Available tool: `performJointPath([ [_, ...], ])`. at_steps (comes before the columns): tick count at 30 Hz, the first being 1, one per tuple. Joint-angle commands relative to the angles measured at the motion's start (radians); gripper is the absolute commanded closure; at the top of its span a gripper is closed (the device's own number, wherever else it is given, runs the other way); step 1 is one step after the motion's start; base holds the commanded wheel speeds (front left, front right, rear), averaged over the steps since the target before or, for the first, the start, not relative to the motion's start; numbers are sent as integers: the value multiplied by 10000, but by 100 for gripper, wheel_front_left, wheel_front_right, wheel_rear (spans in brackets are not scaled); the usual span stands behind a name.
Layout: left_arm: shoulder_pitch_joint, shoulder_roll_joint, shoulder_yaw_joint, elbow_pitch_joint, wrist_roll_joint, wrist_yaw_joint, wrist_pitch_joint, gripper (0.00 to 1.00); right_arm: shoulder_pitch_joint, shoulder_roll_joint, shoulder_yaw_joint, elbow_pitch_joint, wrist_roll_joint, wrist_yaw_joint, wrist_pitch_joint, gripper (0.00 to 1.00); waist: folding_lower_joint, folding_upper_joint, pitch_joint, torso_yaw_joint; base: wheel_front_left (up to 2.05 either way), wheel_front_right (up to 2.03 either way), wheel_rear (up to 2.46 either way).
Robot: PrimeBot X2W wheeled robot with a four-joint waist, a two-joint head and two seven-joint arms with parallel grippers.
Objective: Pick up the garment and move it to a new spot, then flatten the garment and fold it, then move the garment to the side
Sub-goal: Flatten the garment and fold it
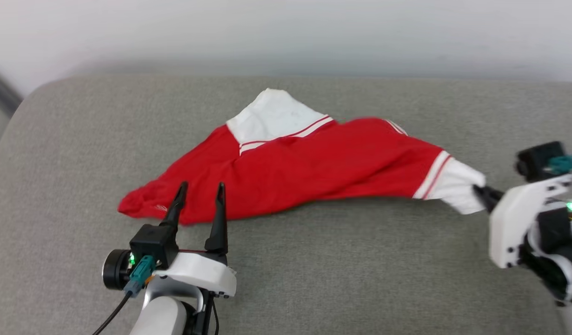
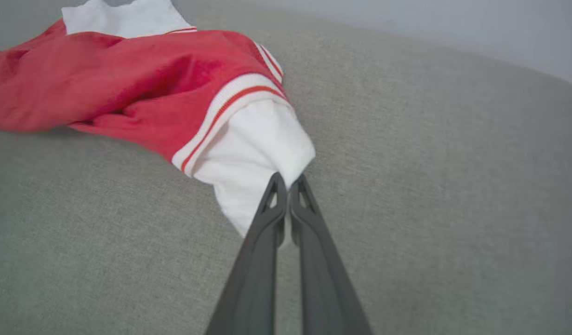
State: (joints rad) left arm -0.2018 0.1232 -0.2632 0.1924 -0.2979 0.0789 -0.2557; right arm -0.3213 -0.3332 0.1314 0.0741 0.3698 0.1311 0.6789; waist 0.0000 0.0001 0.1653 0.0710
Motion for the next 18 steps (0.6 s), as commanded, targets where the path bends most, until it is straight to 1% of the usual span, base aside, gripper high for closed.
performJointPath([
  [1, 144, 77, 11, -92, -37, 50, 43, 0, 279, -65, -408, -187, -147, -7, -97, 100, 0, -1, -331, -320, 0, 0, 0],
  [3, 294, 155, 38, -173, -45, 87, 105, 0, 755, 32, -1006, -467, -328, -7, -184, 100, 0, -1, -460, -441, 0, 0, 0],
  [8, 585, 257, 28, -376, -118, 162, 277, 0, 2345, 699, -2441, -717, -539, -5, -159, 100, 0, -1, -670, -620, 0, 0, 0],
  [11, 675, 330, 16, -501, -121, 181, 393, 0, 3204, 1221, -2967, -361, -672, -5, -340, 100, 0, -1, -658, -660, 0, 0, 0],
  [14, 674, 405, 5, -587, -105, 215, 478, 0, 3589, 1678, -3183, 243, -770, -5, -857, 100, 0, -1, -573, -687, 0, 0, 0],
  [15, 664, 435, 2, -612, -65, 249, 498, 0, 3615, 1816, -3206, 440, -787, -5, -1134, 63, 0, -1, -545, -705, 0, 0, 0],
  [16, 667, 419, 2, -639, -114, 242, 527, 0, 3590, 1915, -3242, 622, -849, -7, -1467, 0, 0, -1, -533, -718, 0, 0, 0],
  [18, 696, 454, 2, -666, -137, 255, 559, 0, 3494, 2096, -3243, 918, -818, -5, -2128, 0, 0, -1, -528, -734, 0, 0, 0],
])
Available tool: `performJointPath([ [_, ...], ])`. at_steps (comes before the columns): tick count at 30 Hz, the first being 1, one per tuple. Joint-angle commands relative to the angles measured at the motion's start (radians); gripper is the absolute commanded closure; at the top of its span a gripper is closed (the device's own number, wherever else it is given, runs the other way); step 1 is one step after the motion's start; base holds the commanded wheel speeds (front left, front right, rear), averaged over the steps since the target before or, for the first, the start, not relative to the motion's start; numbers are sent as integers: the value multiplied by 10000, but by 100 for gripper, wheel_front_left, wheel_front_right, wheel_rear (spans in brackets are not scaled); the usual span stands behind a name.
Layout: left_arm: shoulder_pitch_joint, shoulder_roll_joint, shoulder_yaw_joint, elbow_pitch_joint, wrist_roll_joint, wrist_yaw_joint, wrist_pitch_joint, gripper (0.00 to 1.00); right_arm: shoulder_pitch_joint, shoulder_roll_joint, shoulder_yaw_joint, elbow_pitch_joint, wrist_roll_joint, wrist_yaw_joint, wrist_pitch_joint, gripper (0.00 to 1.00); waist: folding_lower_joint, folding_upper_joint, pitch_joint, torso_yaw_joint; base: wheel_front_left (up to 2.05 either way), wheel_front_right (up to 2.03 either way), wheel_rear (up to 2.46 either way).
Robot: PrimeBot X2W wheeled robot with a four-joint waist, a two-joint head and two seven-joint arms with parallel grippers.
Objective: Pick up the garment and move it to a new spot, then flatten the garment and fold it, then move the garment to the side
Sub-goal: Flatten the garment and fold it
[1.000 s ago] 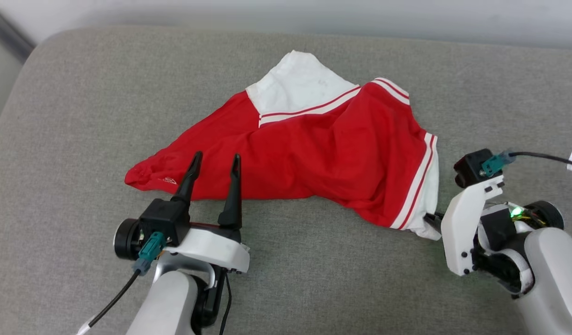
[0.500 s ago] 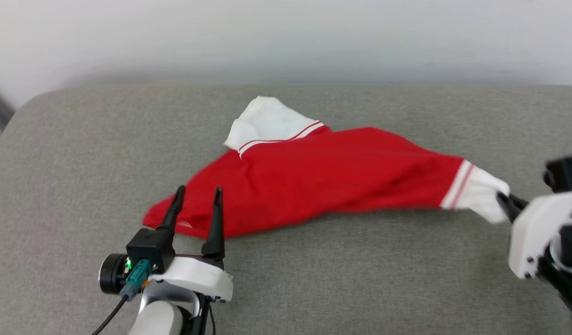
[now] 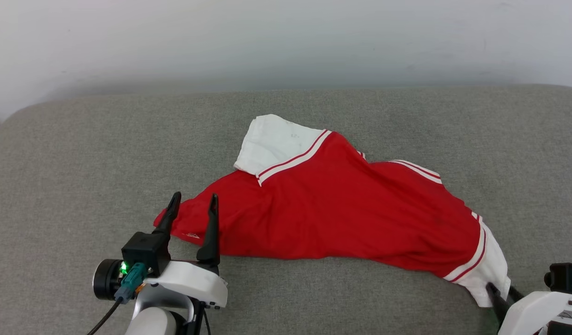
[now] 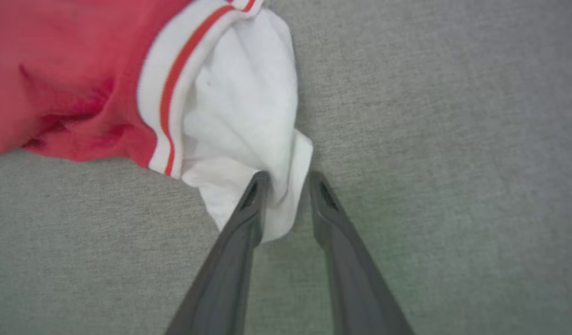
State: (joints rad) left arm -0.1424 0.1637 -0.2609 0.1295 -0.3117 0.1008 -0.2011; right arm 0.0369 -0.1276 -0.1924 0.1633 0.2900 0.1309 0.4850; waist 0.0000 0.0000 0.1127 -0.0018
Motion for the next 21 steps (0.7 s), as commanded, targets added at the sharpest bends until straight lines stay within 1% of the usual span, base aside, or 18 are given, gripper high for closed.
performJointPath([
  [1, 123, 65, -9, -62, -13, 52, 18, 0, -160, 87, 16, 89, -39, -3, -571, 0, 0, 0, -10, -18, 0, 0, 0],
  [5, 231, 131, 21, -56, -51, 104, 74, 0, -161, 255, 142, 144, 136, -3, -1889, 0, 0, 0, -181, -51, 0, 0, 0],
  [8, 412, 177, 19, -69, -89, 147, 134, 0, 10, 314, 307, -21, 195, -3, -2632, 0, 0, 0, -425, -56, 0, 0, 0],
  [13, 608, 264, 7, -138, -156, 214, 280, 0, 204, 286, 704, -801, 42, -3, -3676, 0, 0, 0, -746, 1, 0, 0, 0],
  [16, 738, 342, 33, -148, -180, 269, 382, 0, 295, 236, 997, -1296, -107, -3, -4052, 0, 0, 0, -917, 36, 0, 0, 0],
  [21, 894, 502, 176, -157, -346, 358, 816, 0, 302, 233, 1578, -2114, -402, -3, -4220, 0, 0, 0, -1070, -4, 0, 0, 0],
])
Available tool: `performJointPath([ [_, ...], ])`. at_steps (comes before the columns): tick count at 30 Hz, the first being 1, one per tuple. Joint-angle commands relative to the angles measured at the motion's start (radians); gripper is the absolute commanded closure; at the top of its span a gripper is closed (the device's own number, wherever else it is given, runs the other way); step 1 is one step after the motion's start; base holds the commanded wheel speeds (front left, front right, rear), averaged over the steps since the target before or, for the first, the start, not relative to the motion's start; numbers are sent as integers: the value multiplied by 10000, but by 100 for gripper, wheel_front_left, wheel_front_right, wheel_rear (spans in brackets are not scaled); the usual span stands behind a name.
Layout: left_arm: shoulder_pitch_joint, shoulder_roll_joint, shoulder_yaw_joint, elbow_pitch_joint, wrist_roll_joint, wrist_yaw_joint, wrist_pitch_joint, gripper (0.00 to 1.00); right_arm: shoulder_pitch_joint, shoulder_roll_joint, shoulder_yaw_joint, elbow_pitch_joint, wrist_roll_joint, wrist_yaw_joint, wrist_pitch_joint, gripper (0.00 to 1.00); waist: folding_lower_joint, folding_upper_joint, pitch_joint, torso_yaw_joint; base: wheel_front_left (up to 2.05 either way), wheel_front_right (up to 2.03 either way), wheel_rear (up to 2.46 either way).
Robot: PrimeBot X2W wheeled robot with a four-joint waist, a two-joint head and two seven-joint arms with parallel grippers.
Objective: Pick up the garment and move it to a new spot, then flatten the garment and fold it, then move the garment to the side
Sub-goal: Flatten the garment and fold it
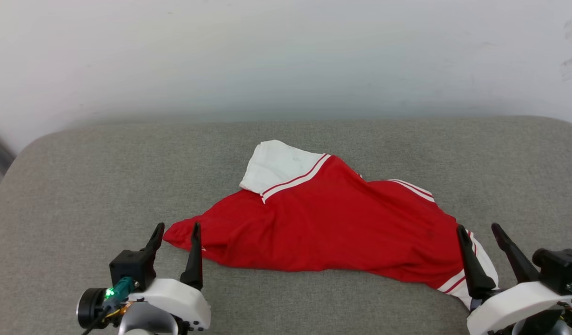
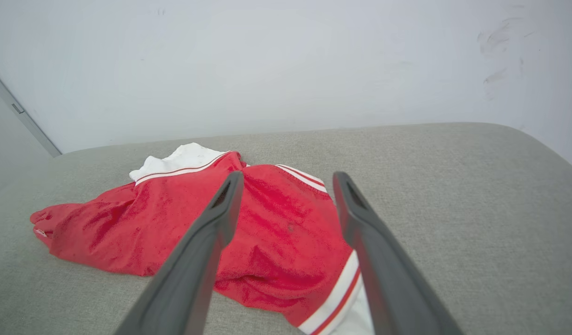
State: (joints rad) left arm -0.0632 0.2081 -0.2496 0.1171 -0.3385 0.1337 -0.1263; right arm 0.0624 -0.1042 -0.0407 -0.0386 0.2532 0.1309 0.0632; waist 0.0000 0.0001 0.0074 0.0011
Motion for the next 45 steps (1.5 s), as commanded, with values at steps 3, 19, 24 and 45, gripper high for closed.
performJointPath([
  [3, 23, 258, 109, -1, -220, -95, 520, 0, -28, 63, 310, -453, -118, -3, 48, 0, 0, -1, 47, -118, 0, 0, 0],
  [19, -2553, 2065, -730, 1711, -1873, -2196, 6929, 0, -921, 220, 1017, -1038, -98, -3, 184, 0, 0, -1, 1968, -976, 0, 0, 0],
  [24, -2617, 2321, -1241, 2205, -2281, -2395, 8697, 0, -1126, 268, 1098, -890, -83, -3, 59, 0, 0, -1, 2327, -1141, 0, 0, 0],
  [45, -569, 2061, -1271, -479, -2501, -1761, 7431, 100, -531, 131, 707, -736, -321, -3, 382, 0, 0, -1, 672, -69, 0, 0, 0],
])
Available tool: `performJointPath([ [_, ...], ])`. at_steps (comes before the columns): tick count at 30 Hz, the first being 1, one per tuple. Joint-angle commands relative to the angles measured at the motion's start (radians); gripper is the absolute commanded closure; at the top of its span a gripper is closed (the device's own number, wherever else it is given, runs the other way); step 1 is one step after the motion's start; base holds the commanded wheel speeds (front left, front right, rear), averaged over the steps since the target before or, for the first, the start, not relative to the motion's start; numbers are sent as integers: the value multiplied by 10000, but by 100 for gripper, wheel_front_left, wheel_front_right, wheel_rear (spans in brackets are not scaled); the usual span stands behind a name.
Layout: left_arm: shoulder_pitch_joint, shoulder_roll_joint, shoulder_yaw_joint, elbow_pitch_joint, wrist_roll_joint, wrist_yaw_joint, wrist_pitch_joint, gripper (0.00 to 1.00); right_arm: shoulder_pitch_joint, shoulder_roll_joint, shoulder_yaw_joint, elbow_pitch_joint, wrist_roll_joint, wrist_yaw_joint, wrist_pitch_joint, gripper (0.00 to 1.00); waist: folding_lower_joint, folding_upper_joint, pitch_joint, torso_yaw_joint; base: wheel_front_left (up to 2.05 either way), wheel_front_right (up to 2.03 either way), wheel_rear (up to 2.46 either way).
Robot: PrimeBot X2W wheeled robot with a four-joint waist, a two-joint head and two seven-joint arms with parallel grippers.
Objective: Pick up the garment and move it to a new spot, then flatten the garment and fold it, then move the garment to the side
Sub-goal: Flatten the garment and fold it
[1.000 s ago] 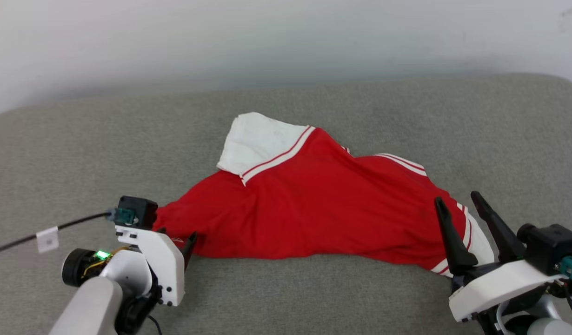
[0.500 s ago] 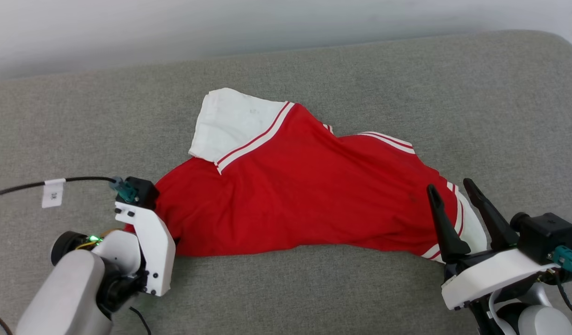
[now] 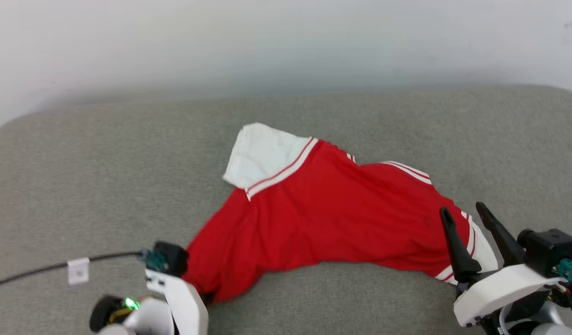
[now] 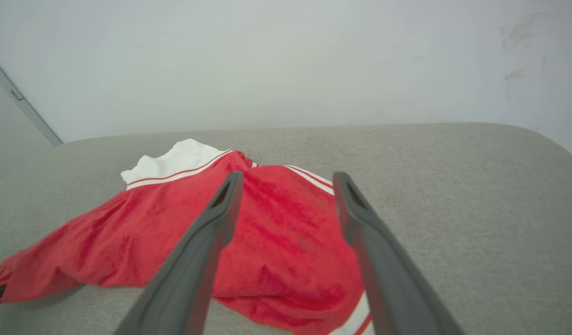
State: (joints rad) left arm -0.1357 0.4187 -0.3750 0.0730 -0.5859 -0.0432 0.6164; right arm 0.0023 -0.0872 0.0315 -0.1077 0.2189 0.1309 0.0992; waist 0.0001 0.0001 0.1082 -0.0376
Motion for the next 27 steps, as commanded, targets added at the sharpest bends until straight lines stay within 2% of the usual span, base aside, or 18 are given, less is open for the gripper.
performJointPath([
  [1, 434, -71, -113, -253, -62, 64, 45, 100, 150, -39, -61, -73, -4, -3, 71, 0, -1, -1, -436, 404, 0, 0, 0],
  [10, 3222, -250, -887, -1338, -575, 592, 632, 100, 969, -7, -189, -218, 73, -3, 427, 0, -1, -1, -1180, 790, 0, 0, 0],
  [15, 3880, -475, -916, -1634, -665, 980, 493, 100, 1243, 31, -195, -284, 129, -3, 502, 0, -1, -1, -1243, 788, 0, 0, 0],
  [16, 3927, -541, -960, -1636, -705, 989, 460, 61, 1241, 38, -208, -299, 132, -3, 513, 0, -1, -1, -1233, 786, 0, 0, 0],
  [17, 3884, -602, -948, -1684, -672, 994, 349, 0, 1243, 39, -224, -321, 142, -3, 524, 0, -1, -1, -1226, 785, 0, 0, 0],
  [27, 2547, -624, -843, -2283, 299, 856, -717, 0, 1224, 61, -385, -431, 140, -3, 604, 0, -1, -1, -1215, 832, 0, 0, 0],
])
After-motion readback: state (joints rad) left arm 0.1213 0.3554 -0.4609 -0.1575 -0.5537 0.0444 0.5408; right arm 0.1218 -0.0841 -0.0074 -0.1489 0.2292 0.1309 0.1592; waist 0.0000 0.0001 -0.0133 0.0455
